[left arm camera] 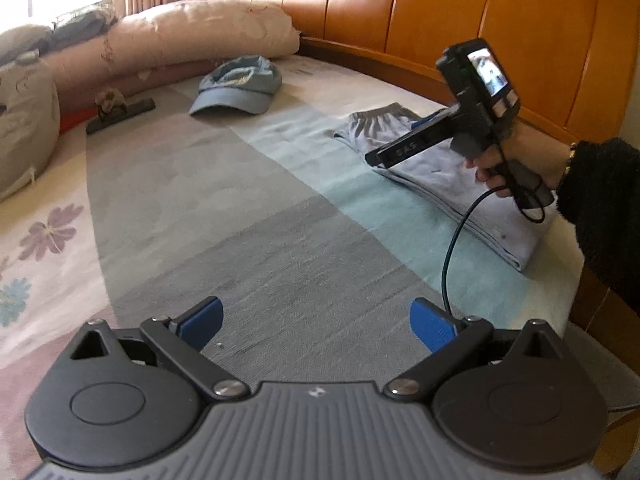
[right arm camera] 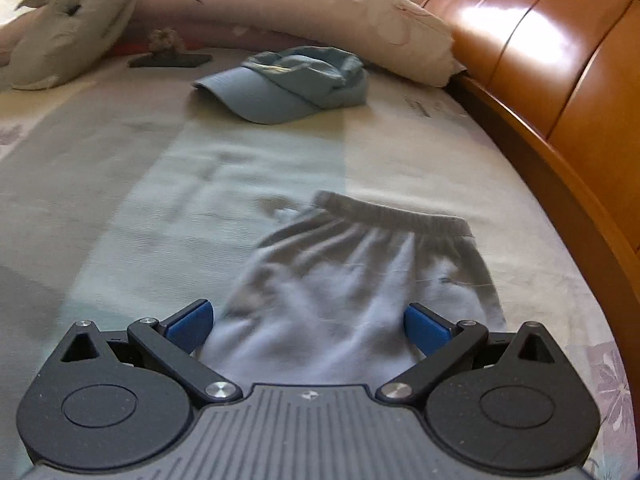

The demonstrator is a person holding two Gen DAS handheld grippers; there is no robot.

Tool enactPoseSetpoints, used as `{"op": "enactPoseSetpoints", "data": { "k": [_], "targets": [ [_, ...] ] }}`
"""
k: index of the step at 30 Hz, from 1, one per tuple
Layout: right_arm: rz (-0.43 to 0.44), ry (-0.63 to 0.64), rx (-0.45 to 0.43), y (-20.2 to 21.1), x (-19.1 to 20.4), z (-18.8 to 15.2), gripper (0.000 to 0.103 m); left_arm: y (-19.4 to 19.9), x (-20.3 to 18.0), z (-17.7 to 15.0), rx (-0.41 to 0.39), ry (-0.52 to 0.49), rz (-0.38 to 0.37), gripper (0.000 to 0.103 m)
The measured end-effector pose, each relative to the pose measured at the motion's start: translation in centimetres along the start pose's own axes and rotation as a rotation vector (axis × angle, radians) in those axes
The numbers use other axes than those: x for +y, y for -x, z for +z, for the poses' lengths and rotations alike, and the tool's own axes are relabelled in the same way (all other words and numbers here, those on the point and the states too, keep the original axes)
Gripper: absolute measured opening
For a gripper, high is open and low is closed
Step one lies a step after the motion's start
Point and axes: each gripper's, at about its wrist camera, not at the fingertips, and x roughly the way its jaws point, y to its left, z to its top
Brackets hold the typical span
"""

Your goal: Fold clothes

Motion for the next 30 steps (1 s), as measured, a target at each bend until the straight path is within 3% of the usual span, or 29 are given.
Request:
{"op": "enactPoseSetpoints", "data": {
  "k": [5,9,13,19,22,30],
  "targets": [
    [0.008,-0.022,-0.077,6.1,0.0,-1.1,0.103,1.4,-0.6,-0.3,-0.029,-0.004,-0.005,0.100],
    [0.045,-0.129,-0.015,8.3,-1.4,-3.3,0.103,2.0,-1.2,-0.6,-0.046,0.025,-0.045,0.100],
    [0.017,-0.198,0.075,9.0,-1.2,-5.8,0.103,2.6,-1.1,-1.2,-0.037,0.085,-0.065,0.100],
    [0.067,-0.356,0.132,10.1,-1.1,-8.2,0.103,4.1,-0.9,-2.0,-0.023,0.114,0.029,0.100],
    [0.089,-0.424,0.146,10.9,-1.0,-8.9,0.103,5.1,-0.8,-2.6,-0.044,0.121,0.022,0.100],
    [0.094,-0.430,0.085,14.0,0.4,-9.0,0.103,6.6,-2.2,-3.6,-0.069,0.070,0.038,0.100]
  ]
}}
